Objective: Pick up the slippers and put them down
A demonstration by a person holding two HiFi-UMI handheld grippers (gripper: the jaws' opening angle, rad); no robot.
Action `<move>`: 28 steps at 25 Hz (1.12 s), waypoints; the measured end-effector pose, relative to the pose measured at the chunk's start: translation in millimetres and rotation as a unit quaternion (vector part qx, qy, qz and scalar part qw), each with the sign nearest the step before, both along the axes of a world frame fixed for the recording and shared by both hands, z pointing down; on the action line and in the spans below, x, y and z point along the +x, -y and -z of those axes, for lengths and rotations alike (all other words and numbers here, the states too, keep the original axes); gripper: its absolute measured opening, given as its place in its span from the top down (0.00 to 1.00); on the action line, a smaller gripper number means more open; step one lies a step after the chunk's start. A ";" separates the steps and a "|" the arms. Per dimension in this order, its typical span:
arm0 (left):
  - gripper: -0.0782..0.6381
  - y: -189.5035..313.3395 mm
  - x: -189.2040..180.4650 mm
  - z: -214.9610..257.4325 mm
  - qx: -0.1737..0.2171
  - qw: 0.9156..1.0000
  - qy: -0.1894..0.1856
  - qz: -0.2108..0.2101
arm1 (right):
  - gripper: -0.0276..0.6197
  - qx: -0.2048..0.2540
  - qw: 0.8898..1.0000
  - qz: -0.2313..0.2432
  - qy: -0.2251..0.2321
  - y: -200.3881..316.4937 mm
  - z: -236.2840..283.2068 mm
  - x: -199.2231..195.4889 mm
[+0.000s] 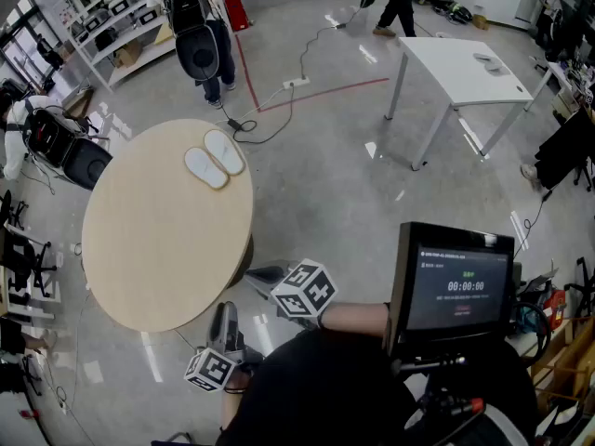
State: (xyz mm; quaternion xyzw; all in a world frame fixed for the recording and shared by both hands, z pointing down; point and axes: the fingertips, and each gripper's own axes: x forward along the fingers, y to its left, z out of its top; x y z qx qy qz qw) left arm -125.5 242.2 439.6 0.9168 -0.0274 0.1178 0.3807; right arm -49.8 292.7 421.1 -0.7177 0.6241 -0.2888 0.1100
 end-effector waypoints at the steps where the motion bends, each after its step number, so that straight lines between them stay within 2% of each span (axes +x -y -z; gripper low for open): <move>1: 0.67 0.0 0.1 0.1 0.000 1.000 0.001 0.000 | 0.93 0.000 1.000 0.000 0.000 0.2 -0.3 -0.1; 11: 0.67 -2.4 -1.3 2.1 -0.003 1.000 0.006 -0.001 | 0.93 0.018 1.000 0.001 0.004 1.0 6.4 -3.0; 19: 0.67 -3.3 -3.1 -4.9 -0.009 1.000 0.007 0.006 | 0.93 0.013 1.000 0.002 0.013 -1.5 -0.5 -3.1; 23: 0.67 -31.5 -0.7 -8.4 -0.011 1.000 0.005 0.023 | 0.93 0.012 1.000 0.017 0.016 -28.6 -3.6 2.0; 26: 0.67 -64.4 11.8 -12.3 -0.003 1.000 0.007 0.006 | 0.93 0.014 0.999 -0.009 0.028 -67.1 -9.1 16.1; 28: 0.67 -64.0 22.9 -16.2 0.009 1.000 0.008 -0.010 | 0.93 0.020 0.999 -0.034 0.037 -70.6 -15.5 29.3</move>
